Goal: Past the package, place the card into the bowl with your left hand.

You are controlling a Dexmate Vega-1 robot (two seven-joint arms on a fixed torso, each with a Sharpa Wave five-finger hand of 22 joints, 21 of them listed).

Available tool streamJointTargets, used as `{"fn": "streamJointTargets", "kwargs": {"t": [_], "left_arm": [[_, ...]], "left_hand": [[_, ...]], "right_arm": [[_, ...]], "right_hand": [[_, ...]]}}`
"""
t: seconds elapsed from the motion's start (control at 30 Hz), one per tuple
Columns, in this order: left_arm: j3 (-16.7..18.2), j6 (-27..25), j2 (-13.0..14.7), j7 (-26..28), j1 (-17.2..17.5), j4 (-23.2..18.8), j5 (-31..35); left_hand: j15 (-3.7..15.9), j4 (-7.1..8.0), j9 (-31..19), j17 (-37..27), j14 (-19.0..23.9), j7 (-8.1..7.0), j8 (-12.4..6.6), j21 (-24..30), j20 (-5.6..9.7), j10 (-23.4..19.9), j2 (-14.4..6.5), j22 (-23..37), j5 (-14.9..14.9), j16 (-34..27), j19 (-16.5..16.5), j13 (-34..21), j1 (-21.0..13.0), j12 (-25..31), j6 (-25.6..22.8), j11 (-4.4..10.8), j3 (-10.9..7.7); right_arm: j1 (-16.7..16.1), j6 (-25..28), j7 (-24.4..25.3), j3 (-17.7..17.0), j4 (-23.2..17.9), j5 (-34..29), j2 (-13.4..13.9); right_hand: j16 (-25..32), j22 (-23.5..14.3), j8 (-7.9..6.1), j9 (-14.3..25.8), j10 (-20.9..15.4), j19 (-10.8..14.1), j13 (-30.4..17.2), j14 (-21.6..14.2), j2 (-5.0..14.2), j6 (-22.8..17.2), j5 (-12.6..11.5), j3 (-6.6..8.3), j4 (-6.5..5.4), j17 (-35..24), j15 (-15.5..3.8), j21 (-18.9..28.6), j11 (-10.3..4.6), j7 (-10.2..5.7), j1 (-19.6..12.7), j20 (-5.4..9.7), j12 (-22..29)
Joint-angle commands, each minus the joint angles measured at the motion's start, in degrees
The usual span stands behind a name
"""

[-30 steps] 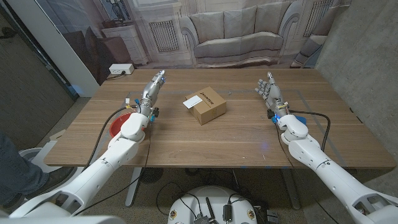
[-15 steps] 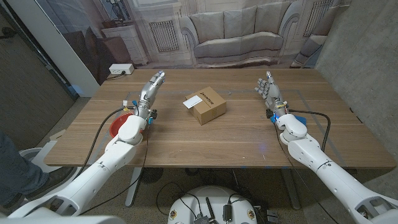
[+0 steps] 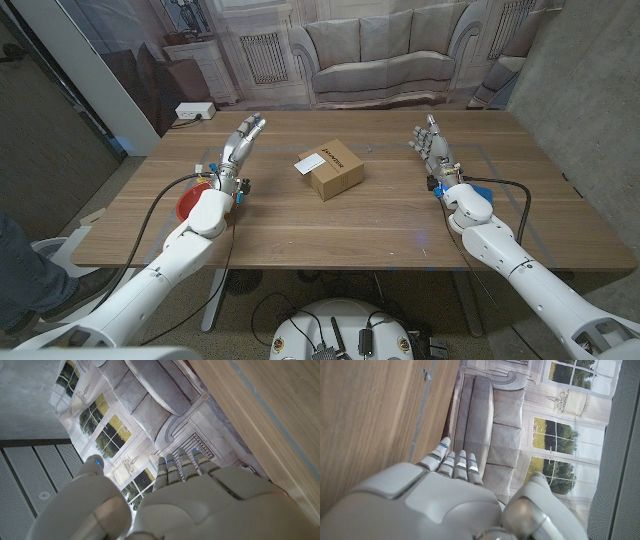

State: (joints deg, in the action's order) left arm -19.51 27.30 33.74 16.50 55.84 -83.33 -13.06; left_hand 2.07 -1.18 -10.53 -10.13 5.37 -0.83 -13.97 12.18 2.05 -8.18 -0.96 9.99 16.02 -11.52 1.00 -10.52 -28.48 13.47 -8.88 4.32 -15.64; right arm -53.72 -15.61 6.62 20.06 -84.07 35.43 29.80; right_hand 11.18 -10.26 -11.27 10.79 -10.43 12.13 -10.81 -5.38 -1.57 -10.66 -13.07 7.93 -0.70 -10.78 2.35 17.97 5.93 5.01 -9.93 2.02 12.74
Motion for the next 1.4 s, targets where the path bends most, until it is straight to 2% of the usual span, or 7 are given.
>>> {"fn": "streamJointTargets", "kwargs": {"t": [0.03,0.2,0.37,0.43,0.57,0.97,1.4], "left_arm": [[0.1,-0.2,0.2,4.4,1.4,-0.9,5.7],[0.2,-0.1,0.0,6.4,1.7,-1.1,8.0],[0.4,-0.5,-0.4,9.0,2.2,-1.6,10.4],[0.4,-0.5,-0.5,9.5,2.4,-1.8,10.9],[0.4,-0.4,-0.6,10.6,2.5,-1.9,12.2],[-0.7,-1.0,-1.1,14.5,2.5,-1.8,17.6],[-1.0,-5.1,0.1,19.7,3.9,-4.9,24.7]], "left_hand": [[2.14,-0.52,-0.3,-0.1,0.7,-0.05,-0.20,-0.1,5.00,-1.0,0.0,0.1,-0.2,-0.3,0.2,-0.3,-0.6,0.3,-1.0,-0.12,-0.16],[2.60,-1.20,-0.3,0.0,1.2,-0.55,-0.29,-0.7,4.62,-2.1,-0.1,0.2,-0.3,-0.2,-0.9,-0.3,-1.7,0.3,-2.0,0.12,-0.41],[3.26,-2.10,-0.3,0.0,1.4,-1.15,-0.44,-1.8,3.85,-3.5,-0.2,0.2,-0.5,0.2,-4.2,-0.3,-3.0,0.4,-3.6,0.89,-0.74],[3.66,-2.52,-0.3,0.0,1.2,-1.61,-0.41,-2.0,2.82,-4.2,-0.2,0.2,-0.7,0.4,-5.5,-0.4,-3.6,0.3,-4.2,1.48,-0.87],[3.78,-2.99,-0.3,0.0,1.0,-2.08,-0.43,-2.0,2.00,-4.8,-0.2,0.2,-0.8,0.6,-6.7,-0.4,-4.4,0.3,-4.9,1.97,-1.07],[4.36,-4.27,-0.3,0.0,1.1,-2.81,-0.64,-1.6,1.84,-6.6,-0.4,0.2,-0.8,0.6,-7.1,-0.4,-6.4,0.4,-6.6,2.61,-1.66],[4.57,-5.43,-0.3,0.0,1.2,-3.23,-0.49,-1.3,1.75,-7.2,-0.2,0.2,-0.9,0.7,-7.0,-0.4,-8.2,0.2,-7.1,2.86,-2.08]], "right_arm": [[-0.2,0.6,0.9,0.1,-0.9,-0.4,0.1],[-0.4,0.6,1.2,-0.1,-1.1,-0.4,0.1],[-0.5,0.8,1.5,-0.2,-1.5,-0.5,0.2],[-0.6,1.0,1.7,-0.3,-1.8,-0.4,0.2],[-0.8,1.0,1.9,-0.5,-2.1,-0.3,0.3],[-1.5,1.5,2.4,-0.8,-3.4,-0.5,1.1],[-1.0,1.8,2.4,-0.8,-3.3,-0.2,0.7]], "right_hand": [[0.1,-0.2,-0.50,0.3,-0.5,0.4,-0.3,-0.4,0.25,-0.6,0.1,0.18,0.42,-0.2,0.05,-0.2,-0.22,-0.18,-0.5,1.42,0.3],[0.1,-0.2,-0.51,0.3,-0.5,0.4,-0.3,-0.5,0.29,-0.7,0.1,0.18,0.45,-0.2,0.11,-0.3,-0.11,-0.16,-0.5,1.40,0.3],[0.1,-0.2,-0.52,0.3,-0.6,0.4,-0.3,-0.4,0.33,-0.7,0.2,0.18,0.49,-0.2,0.21,-0.4,-0.13,-0.19,-0.6,1.36,0.3],[0.1,-0.2,-0.50,0.3,-0.6,0.4,-0.3,-0.4,0.36,-0.7,0.2,0.18,0.50,-0.2,0.17,-0.4,-0.19,-0.16,-0.6,1.33,0.3],[0.0,-0.2,-0.49,0.3,-0.6,0.4,-0.3,-0.4,0.39,-0.7,0.2,0.17,0.53,-0.2,0.17,-0.5,-0.18,-0.11,-0.6,1.29,0.3],[0.0,-0.2,-0.47,0.3,-0.6,0.4,-0.3,-0.4,0.51,-0.7,0.3,0.17,0.61,-0.2,0.19,-0.8,-0.19,-0.10,-0.7,1.24,0.3],[0.0,-0.2,-0.46,0.3,-0.6,0.4,-0.3,-0.3,0.65,-0.7,0.4,0.18,0.69,-0.2,0.22,-1.0,-0.15,-0.06,-0.9,1.21,0.3]]}}
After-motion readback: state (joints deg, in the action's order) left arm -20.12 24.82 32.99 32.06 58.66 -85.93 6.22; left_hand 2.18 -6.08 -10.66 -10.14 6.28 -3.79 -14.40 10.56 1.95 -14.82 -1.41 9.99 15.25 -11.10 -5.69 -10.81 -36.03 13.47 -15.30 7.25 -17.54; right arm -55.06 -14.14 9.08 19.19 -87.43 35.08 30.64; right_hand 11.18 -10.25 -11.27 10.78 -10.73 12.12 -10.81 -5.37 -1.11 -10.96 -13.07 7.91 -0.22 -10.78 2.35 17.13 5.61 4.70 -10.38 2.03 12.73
